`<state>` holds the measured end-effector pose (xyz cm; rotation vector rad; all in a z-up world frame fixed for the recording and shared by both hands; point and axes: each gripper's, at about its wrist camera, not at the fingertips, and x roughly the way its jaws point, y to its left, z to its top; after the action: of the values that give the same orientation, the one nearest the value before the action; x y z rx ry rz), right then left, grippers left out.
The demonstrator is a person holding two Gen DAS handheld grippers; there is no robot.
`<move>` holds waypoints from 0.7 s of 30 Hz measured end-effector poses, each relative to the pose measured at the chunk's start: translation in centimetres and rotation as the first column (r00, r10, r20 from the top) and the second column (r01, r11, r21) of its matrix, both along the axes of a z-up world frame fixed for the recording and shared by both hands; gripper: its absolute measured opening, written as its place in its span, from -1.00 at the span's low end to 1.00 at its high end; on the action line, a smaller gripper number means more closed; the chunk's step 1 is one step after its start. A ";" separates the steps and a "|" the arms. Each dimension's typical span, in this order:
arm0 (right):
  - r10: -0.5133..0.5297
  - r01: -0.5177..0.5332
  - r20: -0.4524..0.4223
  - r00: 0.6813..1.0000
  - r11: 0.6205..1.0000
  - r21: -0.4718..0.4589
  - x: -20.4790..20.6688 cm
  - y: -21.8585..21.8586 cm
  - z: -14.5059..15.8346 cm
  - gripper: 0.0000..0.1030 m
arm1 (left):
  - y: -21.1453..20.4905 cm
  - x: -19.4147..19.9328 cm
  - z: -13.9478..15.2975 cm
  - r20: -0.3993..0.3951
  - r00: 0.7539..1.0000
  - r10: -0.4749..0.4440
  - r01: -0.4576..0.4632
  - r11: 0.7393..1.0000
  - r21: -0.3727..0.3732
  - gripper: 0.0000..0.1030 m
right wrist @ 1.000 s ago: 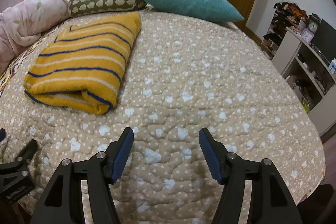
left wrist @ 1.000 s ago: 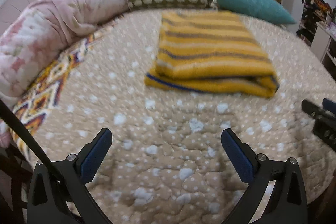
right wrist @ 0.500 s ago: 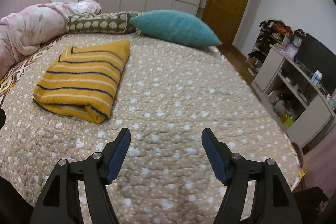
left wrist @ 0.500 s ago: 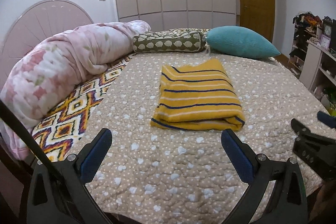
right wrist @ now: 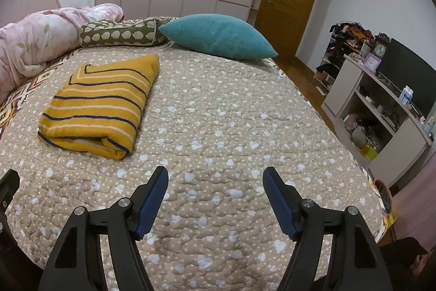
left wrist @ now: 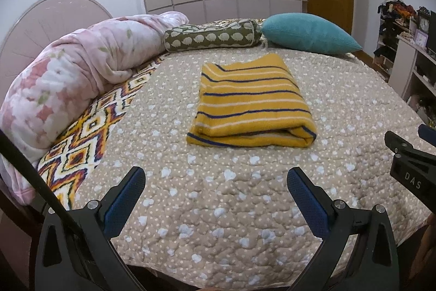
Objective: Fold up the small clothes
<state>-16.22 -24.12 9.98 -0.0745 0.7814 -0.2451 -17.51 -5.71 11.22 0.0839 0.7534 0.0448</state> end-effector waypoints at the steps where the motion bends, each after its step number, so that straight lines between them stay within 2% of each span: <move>1: 0.001 -0.001 -0.003 1.000 1.000 0.000 0.1 0.0 -0.1 0.49 | 0.0 0.0 -0.1 -0.005 1.000 0.002 -0.002 1.000 -0.001 1.00; 15: -0.001 0.001 -0.027 1.000 1.000 0.024 0.6 -0.5 -1.4 0.49 | -0.1 0.2 -0.8 -0.028 1.000 -0.009 0.009 1.000 0.000 1.00; 21: -0.028 0.029 -0.039 0.999 0.999 0.042 0.6 -2.1 -2.0 0.49 | -0.5 0.3 -1.2 -0.043 0.999 -0.025 0.025 1.000 0.005 1.00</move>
<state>-15.60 -26.22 7.97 -0.0280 0.8260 -0.2547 -17.17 -6.23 9.99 0.0996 0.7947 0.0212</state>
